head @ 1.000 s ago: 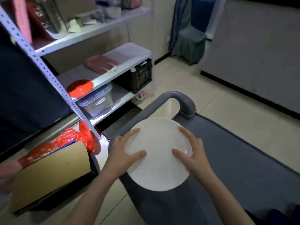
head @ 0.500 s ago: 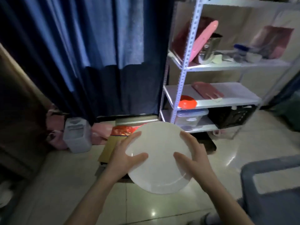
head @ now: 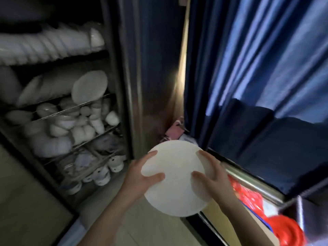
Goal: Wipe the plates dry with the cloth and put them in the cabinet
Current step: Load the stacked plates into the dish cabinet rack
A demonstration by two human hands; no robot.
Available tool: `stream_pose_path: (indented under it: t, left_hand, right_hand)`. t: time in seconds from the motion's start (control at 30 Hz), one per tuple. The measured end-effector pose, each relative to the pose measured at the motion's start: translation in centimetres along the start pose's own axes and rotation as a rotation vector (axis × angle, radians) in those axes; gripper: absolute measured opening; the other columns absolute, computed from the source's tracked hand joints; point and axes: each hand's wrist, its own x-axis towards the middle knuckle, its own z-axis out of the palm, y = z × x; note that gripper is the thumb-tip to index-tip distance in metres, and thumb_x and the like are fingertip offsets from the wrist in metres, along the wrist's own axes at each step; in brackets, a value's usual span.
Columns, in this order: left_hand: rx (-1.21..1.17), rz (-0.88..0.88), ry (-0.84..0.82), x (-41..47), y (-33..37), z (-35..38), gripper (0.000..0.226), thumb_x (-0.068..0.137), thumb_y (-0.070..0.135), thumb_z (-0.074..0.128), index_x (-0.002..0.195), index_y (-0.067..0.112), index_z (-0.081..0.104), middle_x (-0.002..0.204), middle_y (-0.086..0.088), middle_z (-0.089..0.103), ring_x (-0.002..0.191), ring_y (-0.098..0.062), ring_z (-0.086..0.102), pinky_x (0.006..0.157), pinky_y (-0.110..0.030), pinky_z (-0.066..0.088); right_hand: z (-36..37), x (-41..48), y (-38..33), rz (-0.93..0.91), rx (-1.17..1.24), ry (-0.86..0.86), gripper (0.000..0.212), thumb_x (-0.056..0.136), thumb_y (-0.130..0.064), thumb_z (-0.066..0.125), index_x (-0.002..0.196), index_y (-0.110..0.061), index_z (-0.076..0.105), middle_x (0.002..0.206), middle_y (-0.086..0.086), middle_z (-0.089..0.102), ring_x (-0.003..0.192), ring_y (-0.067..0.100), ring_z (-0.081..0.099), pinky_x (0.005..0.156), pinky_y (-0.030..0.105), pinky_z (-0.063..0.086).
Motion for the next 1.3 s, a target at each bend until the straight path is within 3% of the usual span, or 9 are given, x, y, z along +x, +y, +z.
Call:
stream_pose_path:
  t: [0.13,0.27,0.43,0.67,0.8,0.87,0.97,1.13,1.3]
  left_hand:
    - [-0.028,-0.050,0.191,3.7,-2.7,-5.3,0.070,0.059,0.041,0.086,0.121,0.053,0.057,0.130,0.008,0.052,0.116,-0.013,0.056,0.093,-0.034,0.051]
    - [-0.052,-0.051,0.349,8.2,-4.2,-9.6,0.067,0.067,0.028,0.091,0.118,0.055,0.056,0.119,0.020,0.055,0.102,0.012,0.056,0.070,-0.005,0.045]
    - [-0.079,-0.108,0.555,13.2,-4.5,-14.5,0.069,0.061,0.035,0.091,0.120,0.051,0.059,0.130,0.011,0.056,0.113,-0.004,0.056,0.083,-0.018,0.048]
    - [-0.079,-0.204,0.709,18.5,-6.7,-20.9,0.071,0.060,0.044,0.088,0.124,0.055,0.058,0.124,0.011,0.057,0.111,-0.011,0.058,0.092,-0.033,0.052]
    - [-0.106,-0.222,0.770,22.5,-9.7,-24.3,0.065,0.060,0.045,0.090,0.110,0.069,0.057,0.114,0.031,0.053,0.102,0.001,0.057,0.087,-0.026,0.051]
    - [-0.134,-0.217,0.781,24.8,-11.3,-26.1,0.067,0.052,0.050,0.090,0.107,0.071,0.058,0.113,0.031,0.057,0.101,0.006,0.058,0.088,-0.025,0.052]
    - [-0.201,-0.188,0.784,28.4,-13.4,-29.1,0.065,0.059,0.035,0.094,0.102,0.071,0.060,0.108,0.032,0.062,0.094,0.019,0.057,0.070,-0.007,0.049]
    - [-0.254,-0.174,0.777,34.2,-15.5,-34.5,0.062,0.071,0.024,0.088,0.114,0.057,0.060,0.131,0.014,0.059,0.120,-0.014,0.056,0.095,-0.034,0.052]
    - [-0.192,-0.138,0.769,39.0,-17.6,-37.5,0.065,0.074,0.032,0.085,0.125,0.055,0.053,0.133,0.020,0.056,0.119,0.001,0.054,0.087,-0.010,0.045]
  right_hand:
    - [6.4,7.4,-3.0,-0.086,0.004,-0.156,0.057,0.084,-0.034,0.074,0.117,-0.068,0.043,0.127,-0.004,0.040,0.111,0.019,0.044,0.092,0.039,0.045]
    - [11.9,15.1,-5.8,-0.179,0.053,-0.279,0.064,0.080,-0.021,0.079,0.128,-0.054,0.052,0.129,-0.001,0.047,0.112,0.022,0.050,0.101,0.048,0.047]
    - [18.1,23.2,-10.5,-0.288,0.135,-0.429,0.060,0.078,-0.029,0.081,0.119,-0.061,0.051,0.115,-0.006,0.047,0.094,-0.006,0.051,0.086,0.009,0.042]
    - [26.1,30.0,-14.9,-0.345,0.160,-0.582,0.068,0.079,-0.006,0.080,0.137,-0.032,0.056,0.133,0.006,0.049,0.109,0.003,0.052,0.105,0.031,0.042]
    - [31.2,33.9,-16.4,-0.332,0.165,-0.619,0.070,0.079,-0.009,0.081,0.133,-0.043,0.053,0.124,0.004,0.047,0.097,-0.001,0.053,0.093,0.024,0.046]
    - [33.5,36.0,-17.4,-0.346,0.142,-0.630,0.071,0.079,-0.010,0.082,0.129,-0.049,0.050,0.118,0.002,0.045,0.093,-0.005,0.050,0.078,0.004,0.042]
    - [36.9,38.9,-19.1,-0.354,0.121,-0.641,0.071,0.077,-0.016,0.084,0.130,-0.048,0.047,0.120,0.002,0.044,0.094,-0.011,0.047,0.071,-0.005,0.037]
    - [42.5,42.9,-23.0,-0.372,0.052,-0.609,0.075,0.078,-0.010,0.081,0.134,-0.045,0.047,0.125,0.002,0.044,0.103,0.009,0.055,0.080,0.009,0.040]
    - [47.2,46.1,-25.6,-0.417,-0.037,-0.519,0.077,0.077,-0.007,0.077,0.139,-0.040,0.047,0.119,0.004,0.045,0.089,0.011,0.058,0.072,-0.004,0.036]
